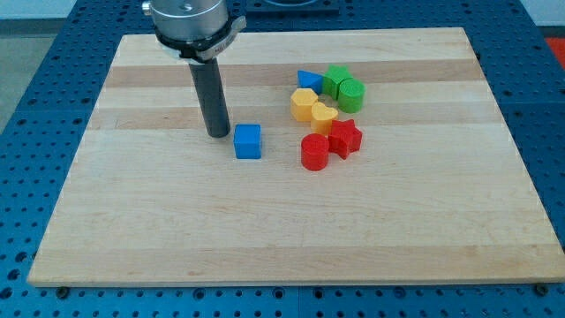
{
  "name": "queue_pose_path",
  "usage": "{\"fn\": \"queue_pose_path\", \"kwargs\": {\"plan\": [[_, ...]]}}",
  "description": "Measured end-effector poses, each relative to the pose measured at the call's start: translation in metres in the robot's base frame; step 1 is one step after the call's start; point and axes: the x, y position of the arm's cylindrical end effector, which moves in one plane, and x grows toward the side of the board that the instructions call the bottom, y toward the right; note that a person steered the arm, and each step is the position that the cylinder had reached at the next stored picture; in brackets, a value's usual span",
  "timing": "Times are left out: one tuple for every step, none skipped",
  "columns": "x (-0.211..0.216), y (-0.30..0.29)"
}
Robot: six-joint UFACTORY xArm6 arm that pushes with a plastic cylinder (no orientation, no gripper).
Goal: Slide blue cube slightly right
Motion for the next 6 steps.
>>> {"fn": "queue_pose_path", "kwargs": {"plan": [[0.003,0.005],[0.010,0.015],[0.020,0.026],[0.030,0.039],[0.032,0.047],[0.029,0.048]]}}
